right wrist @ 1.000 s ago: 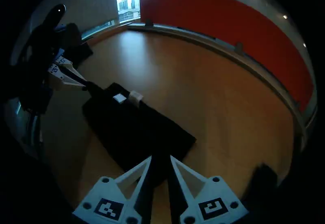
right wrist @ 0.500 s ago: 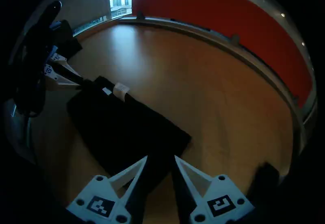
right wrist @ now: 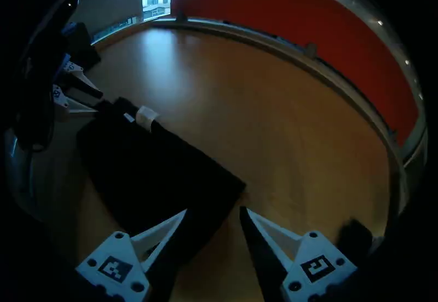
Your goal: Fold towel
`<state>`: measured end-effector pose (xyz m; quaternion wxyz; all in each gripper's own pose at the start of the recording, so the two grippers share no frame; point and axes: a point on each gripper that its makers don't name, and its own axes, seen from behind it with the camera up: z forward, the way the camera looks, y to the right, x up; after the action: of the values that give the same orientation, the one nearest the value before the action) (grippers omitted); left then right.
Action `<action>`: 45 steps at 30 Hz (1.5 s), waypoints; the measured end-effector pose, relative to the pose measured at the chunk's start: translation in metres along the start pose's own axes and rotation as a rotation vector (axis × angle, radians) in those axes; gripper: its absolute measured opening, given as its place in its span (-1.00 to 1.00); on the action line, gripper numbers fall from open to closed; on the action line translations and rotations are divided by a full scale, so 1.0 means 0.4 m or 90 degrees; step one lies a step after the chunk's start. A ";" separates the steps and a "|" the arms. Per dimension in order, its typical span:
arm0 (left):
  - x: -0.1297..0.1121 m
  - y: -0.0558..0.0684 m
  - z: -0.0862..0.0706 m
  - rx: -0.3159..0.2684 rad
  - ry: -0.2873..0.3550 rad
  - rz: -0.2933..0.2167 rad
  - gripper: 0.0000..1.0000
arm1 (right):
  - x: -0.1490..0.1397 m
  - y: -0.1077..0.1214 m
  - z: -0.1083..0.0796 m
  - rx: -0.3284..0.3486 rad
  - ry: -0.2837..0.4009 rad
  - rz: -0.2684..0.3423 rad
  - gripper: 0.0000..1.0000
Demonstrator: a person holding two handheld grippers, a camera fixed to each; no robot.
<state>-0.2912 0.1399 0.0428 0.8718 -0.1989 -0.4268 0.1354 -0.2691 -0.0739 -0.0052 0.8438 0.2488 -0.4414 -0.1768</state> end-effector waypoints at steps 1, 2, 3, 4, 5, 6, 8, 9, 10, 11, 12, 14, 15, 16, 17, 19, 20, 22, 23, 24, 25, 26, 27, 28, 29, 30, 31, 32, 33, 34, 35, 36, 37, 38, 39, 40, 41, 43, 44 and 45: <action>0.002 -0.006 0.001 0.004 0.000 0.000 0.37 | 0.004 0.004 0.001 -0.003 0.001 0.002 0.32; 0.005 -0.012 0.003 0.008 0.001 0.000 0.40 | 0.008 0.008 0.003 -0.006 0.003 0.004 0.32; 0.007 -0.017 0.004 0.011 0.001 0.000 0.47 | 0.012 0.011 0.004 -0.008 0.004 0.006 0.33; 0.009 -0.021 0.005 0.013 0.001 0.002 0.55 | 0.015 0.015 0.005 -0.010 0.005 0.006 0.33; 0.012 -0.026 0.007 0.015 0.002 0.003 0.57 | 0.018 0.018 0.006 -0.012 0.005 0.007 0.34; 0.014 -0.030 0.008 0.017 0.002 0.005 0.58 | 0.022 0.021 0.007 -0.014 0.006 0.008 0.35; 0.022 -0.039 0.007 0.023 0.006 0.009 0.68 | 0.027 0.029 0.008 -0.018 0.006 0.007 0.40; 0.026 -0.043 0.007 0.025 0.007 0.011 0.74 | 0.030 0.033 0.008 -0.020 0.007 0.006 0.43; 0.030 -0.047 0.007 0.028 0.010 0.013 0.79 | 0.032 0.036 0.009 -0.022 0.007 0.004 0.46; 0.035 -0.052 0.006 0.031 0.012 0.014 0.79 | 0.035 0.039 0.009 -0.024 0.008 0.002 0.47; 0.039 -0.056 0.005 0.034 0.014 0.016 0.80 | 0.037 0.042 0.010 -0.026 0.008 0.001 0.47; 0.046 -0.064 0.003 0.039 0.017 0.017 0.80 | 0.042 0.047 0.011 -0.028 0.010 0.000 0.47; 0.049 -0.068 0.002 0.042 0.019 0.017 0.80 | 0.045 0.049 0.011 -0.029 0.010 -0.001 0.47; 0.051 -0.070 0.002 0.044 0.020 0.017 0.80 | 0.047 0.052 0.011 -0.031 0.012 -0.001 0.48; 0.053 -0.074 0.001 0.046 0.021 0.016 0.80 | 0.049 0.056 0.010 -0.034 0.013 -0.001 0.50; 0.057 -0.078 -0.002 0.049 0.024 0.014 0.80 | 0.053 0.062 0.009 -0.039 0.015 0.000 0.57; 0.058 -0.081 -0.004 0.051 0.025 0.012 0.80 | 0.055 0.066 0.007 -0.041 0.017 0.001 0.62; 0.060 -0.086 -0.007 0.054 0.027 0.009 0.80 | 0.058 0.072 0.005 -0.046 0.019 0.002 0.66; 0.061 -0.088 -0.009 0.055 0.028 0.007 0.80 | 0.059 0.076 0.003 -0.048 0.021 0.003 0.67; 0.062 -0.091 -0.011 0.056 0.029 0.005 0.80 | 0.060 0.080 0.002 -0.051 0.022 0.004 0.68; 0.062 -0.093 -0.012 0.057 0.029 0.002 0.80 | 0.060 0.083 0.001 -0.053 0.023 0.006 0.68; 0.062 -0.095 -0.014 0.057 0.030 -0.001 0.80 | 0.061 0.087 -0.001 -0.055 0.024 0.007 0.68; 0.062 -0.097 -0.015 0.058 0.030 -0.004 0.80 | 0.061 0.090 -0.002 -0.057 0.024 0.009 0.68; 0.062 -0.099 -0.016 0.058 0.030 -0.006 0.80 | 0.061 0.091 -0.003 -0.058 0.025 0.010 0.68; 0.061 -0.100 -0.018 0.057 0.031 -0.009 0.80 | 0.061 0.093 -0.005 -0.058 0.025 0.012 0.68; 0.061 -0.102 -0.019 0.057 0.031 -0.012 0.80 | 0.061 0.094 -0.006 -0.059 0.026 0.014 0.68; 0.060 -0.101 -0.020 0.055 0.031 -0.014 0.80 | 0.060 0.093 -0.007 -0.058 0.026 0.015 0.68; 0.058 -0.100 -0.021 0.054 0.030 -0.017 0.80 | 0.059 0.092 -0.009 -0.057 0.026 0.016 0.68; 0.057 -0.099 -0.022 0.052 0.030 -0.020 0.80 | 0.058 0.091 -0.010 -0.057 0.027 0.017 0.68; 0.055 -0.096 -0.024 0.050 0.030 -0.022 0.80 | 0.056 0.088 -0.013 -0.056 0.027 0.018 0.68; 0.052 -0.093 -0.025 0.047 0.029 -0.024 0.80 | 0.054 0.085 -0.015 -0.055 0.027 0.019 0.68; 0.050 -0.090 -0.026 0.044 0.029 -0.026 0.81 | 0.053 0.083 -0.017 -0.054 0.028 0.019 0.68; 0.046 -0.088 -0.028 0.043 0.029 -0.027 0.80 | 0.050 0.078 -0.020 -0.052 0.028 0.020 0.68; 0.041 -0.085 -0.030 0.041 0.028 -0.029 0.80 | 0.047 0.074 -0.022 -0.051 0.029 0.021 0.68; 0.037 -0.083 -0.032 0.039 0.027 -0.030 0.80 | 0.044 0.069 -0.025 -0.050 0.029 0.022 0.69; 0.032 -0.080 -0.034 0.038 0.026 -0.030 0.80 | 0.040 0.065 -0.028 -0.048 0.030 0.024 0.69; 0.026 -0.077 -0.037 0.037 0.025 -0.031 0.80 | 0.036 0.059 -0.032 -0.047 0.031 0.026 0.68; 0.015 -0.070 -0.043 0.034 0.023 -0.034 0.80 | 0.029 0.049 -0.039 -0.044 0.033 0.031 0.68; 0.008 -0.066 -0.046 0.033 0.022 -0.036 0.80 | 0.025 0.044 -0.044 -0.043 0.034 0.034 0.68; 0.001 -0.062 -0.050 0.031 0.020 -0.037 0.80 | 0.021 0.039 -0.048 -0.042 0.035 0.036 0.68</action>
<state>-0.2733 0.1135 0.0436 0.8867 -0.1671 -0.4150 0.1168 -0.2474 -0.0606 0.0001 0.8680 0.2130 -0.4190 -0.1601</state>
